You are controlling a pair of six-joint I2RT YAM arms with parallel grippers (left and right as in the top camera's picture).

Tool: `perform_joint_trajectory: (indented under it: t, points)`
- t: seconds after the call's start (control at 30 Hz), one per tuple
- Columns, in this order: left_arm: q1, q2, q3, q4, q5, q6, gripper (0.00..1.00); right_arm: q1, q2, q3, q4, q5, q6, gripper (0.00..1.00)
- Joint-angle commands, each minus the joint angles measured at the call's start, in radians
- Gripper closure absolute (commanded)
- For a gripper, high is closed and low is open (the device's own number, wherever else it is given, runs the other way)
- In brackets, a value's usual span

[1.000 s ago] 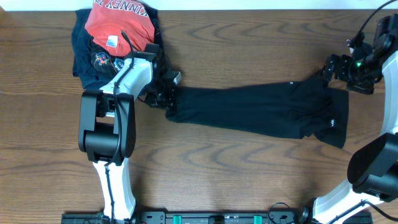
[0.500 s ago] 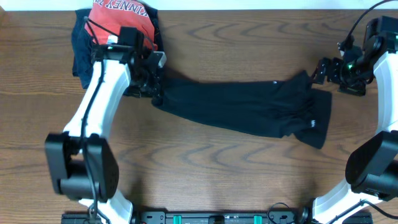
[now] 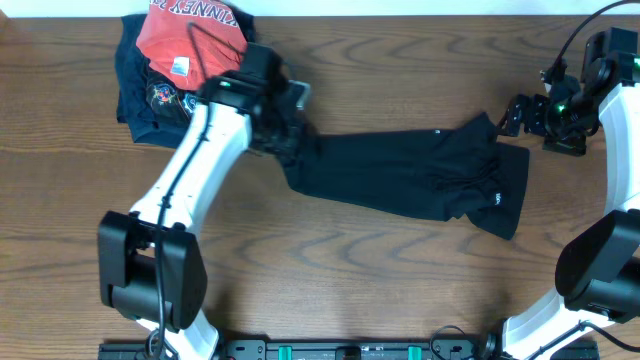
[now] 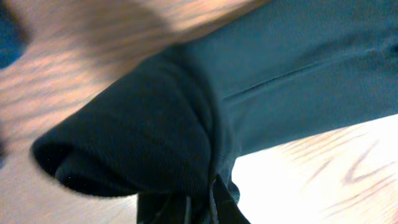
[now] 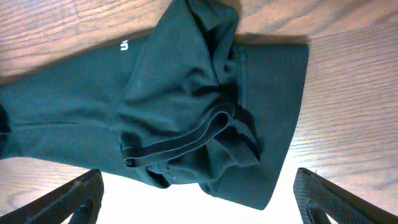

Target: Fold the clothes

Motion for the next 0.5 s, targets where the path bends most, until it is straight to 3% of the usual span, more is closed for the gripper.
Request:
perform_joint_trajectory:
  t: [0.0,0.3,0.47]
  points:
    - [-0.069,0.01,-0.003,0.03,-0.004,-0.035,0.94,0.011,0.0,-0.006,-0.007,-0.011,0.003,0.05]
    - [-0.196,0.03,-0.003,0.135,-0.005,-0.082,0.94,0.011,0.0,-0.006,-0.011,-0.011,0.003,0.04]
    - [-0.234,0.064,-0.003,0.161,-0.004,-0.082,0.89,0.011,0.0,-0.006,-0.014,-0.011,0.002,0.04]
